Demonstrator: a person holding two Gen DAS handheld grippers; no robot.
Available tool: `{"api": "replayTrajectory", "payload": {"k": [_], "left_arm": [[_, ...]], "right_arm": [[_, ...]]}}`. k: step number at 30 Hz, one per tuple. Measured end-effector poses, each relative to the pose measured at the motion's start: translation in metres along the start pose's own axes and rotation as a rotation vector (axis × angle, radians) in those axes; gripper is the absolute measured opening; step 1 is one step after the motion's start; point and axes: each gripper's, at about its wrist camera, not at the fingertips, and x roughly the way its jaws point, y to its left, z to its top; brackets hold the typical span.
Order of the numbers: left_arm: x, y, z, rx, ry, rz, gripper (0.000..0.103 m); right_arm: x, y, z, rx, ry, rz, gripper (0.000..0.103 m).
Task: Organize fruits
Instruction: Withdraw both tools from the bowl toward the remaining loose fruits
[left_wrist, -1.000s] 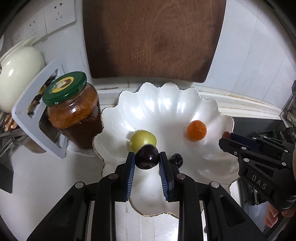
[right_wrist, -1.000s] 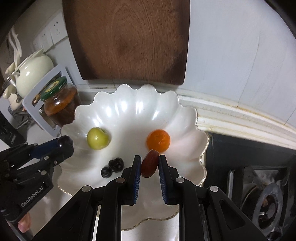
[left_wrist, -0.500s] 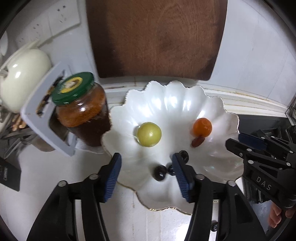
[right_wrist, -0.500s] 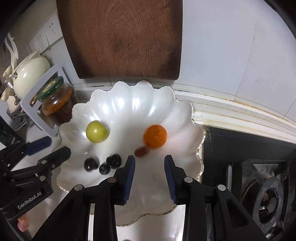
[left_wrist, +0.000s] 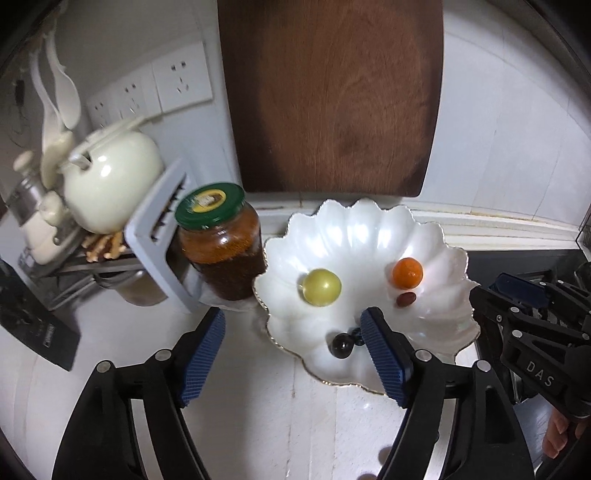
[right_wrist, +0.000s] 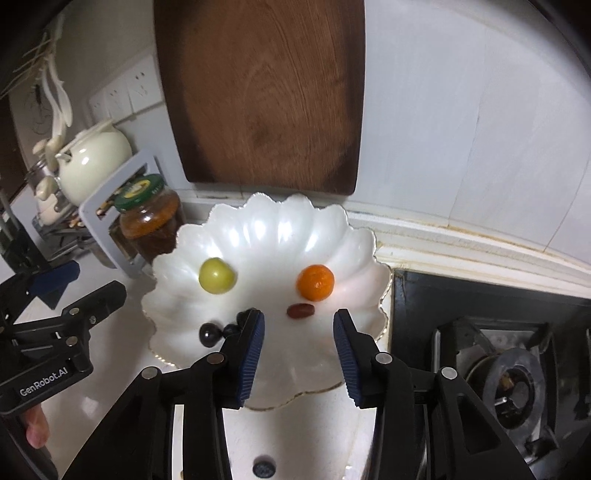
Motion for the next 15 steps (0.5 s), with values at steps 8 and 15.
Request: {"api": "replayTrajectory", "payload": {"k": [8, 15], "left_arm": [[-0.039, -0.001, -0.009, 0.025, -0.077, 0.000, 0.079], [-0.075, -0.002, -0.025, 0.040, -0.133, 0.010, 0.079]], "right_arm": [[-0.038, 0.006, -0.011, -0.011, -0.063, 0.009, 0.040], [-0.067, 0.009, -0.026, -0.014, -0.097, 0.016, 0.040]]}}
